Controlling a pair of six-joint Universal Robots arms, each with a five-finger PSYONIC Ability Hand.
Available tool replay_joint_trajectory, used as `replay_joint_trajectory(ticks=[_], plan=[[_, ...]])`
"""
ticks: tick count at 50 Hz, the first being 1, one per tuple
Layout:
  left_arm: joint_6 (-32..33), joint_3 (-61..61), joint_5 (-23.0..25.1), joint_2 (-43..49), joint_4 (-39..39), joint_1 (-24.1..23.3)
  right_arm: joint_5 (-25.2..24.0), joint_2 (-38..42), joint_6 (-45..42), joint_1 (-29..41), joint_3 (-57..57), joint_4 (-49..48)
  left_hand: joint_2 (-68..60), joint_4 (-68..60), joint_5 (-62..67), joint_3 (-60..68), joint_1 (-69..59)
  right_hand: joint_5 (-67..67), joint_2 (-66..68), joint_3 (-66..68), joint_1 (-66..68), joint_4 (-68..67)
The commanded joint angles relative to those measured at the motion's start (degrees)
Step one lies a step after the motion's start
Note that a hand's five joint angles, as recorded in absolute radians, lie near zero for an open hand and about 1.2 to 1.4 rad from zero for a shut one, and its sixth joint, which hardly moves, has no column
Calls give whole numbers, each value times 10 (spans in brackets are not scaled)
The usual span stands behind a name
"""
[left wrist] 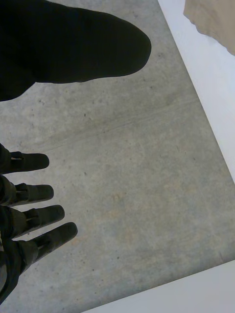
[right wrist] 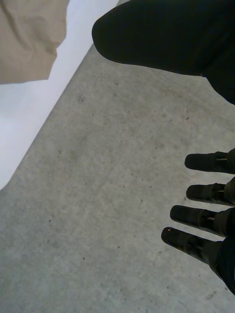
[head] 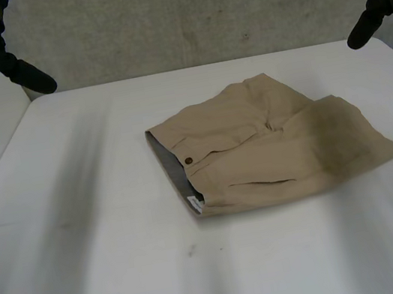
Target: Fold the shorts.
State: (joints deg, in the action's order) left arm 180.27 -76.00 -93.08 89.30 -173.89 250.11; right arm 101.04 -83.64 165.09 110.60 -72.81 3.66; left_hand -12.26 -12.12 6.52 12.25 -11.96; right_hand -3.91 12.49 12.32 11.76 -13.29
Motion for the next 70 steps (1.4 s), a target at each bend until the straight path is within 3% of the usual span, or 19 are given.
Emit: replay_joint_trajectory(ticks=[1, 5, 13, 21, 22, 30, 40, 43, 47, 52, 61, 70], plan=[[0, 0, 1, 1, 0, -1, -5, 6, 0, 1, 1, 6, 22, 21, -65, -22, 19, 39, -25, -23, -18, 33], [0, -1, 0, 1, 0, -1, -17, 6, -14, 5, 1, 13, 22, 21, -65, -22, 19, 39, -25, -23, -18, 33], [1, -5, 3, 6, -2, 2, -81, 47, -151, 27, -6, 127, 22, 21, -65, -22, 19, 39, -25, -23, -18, 33], [2, -7, 3, 14, -4, 1, -143, 81, -121, 115, -11, 130, 22, 21, -65, -22, 19, 39, -25, -23, -18, 33], [2, -7, 3, 17, -4, 1, -164, 114, -95, 127, -11, 128, 22, 21, -65, -22, 19, 39, -25, -23, -18, 33], [2, -9, 3, 36, -5, 1, -165, 227, -27, 173, 18, 60, 22, 21, -65, -22, 19, 39, -25, -23, -18, 33], [2, -3, 2, 60, -8, 2, -133, 363, -22, 198, 93, 30, 22, 21, -65, -22, 19, 39, -25, -23, -18, 33], [3, -3, 2, 59, -18, 3, -127, 384, -21, 212, 115, 29, 22, 21, -65, -22, 19, -151, 165, 167, 172, -157], [3, -3, 2, 56, -26, 4, -132, 385, -20, 219, 137, 26, 22, 21, -65, -22, 19, -652, 666, 668, 674, -658], [3, -2, 2, 54, -28, 7, -142, 368, -20, 232, 193, 26, 22, 21, -65, -22, 19, -661, 675, 677, 682, -667], [2, 1, 1, 39, -33, 37, -149, 238, -9, 235, 291, 15, 22, 21, -65, -22, 19, -661, 675, 677, 682, -667], [0, -5, 1, 15, -73, 51, -147, 171, 9, 233, 287, 25, 22, 21, -65, -22, 19, -661, 675, 677, 682, -667]])
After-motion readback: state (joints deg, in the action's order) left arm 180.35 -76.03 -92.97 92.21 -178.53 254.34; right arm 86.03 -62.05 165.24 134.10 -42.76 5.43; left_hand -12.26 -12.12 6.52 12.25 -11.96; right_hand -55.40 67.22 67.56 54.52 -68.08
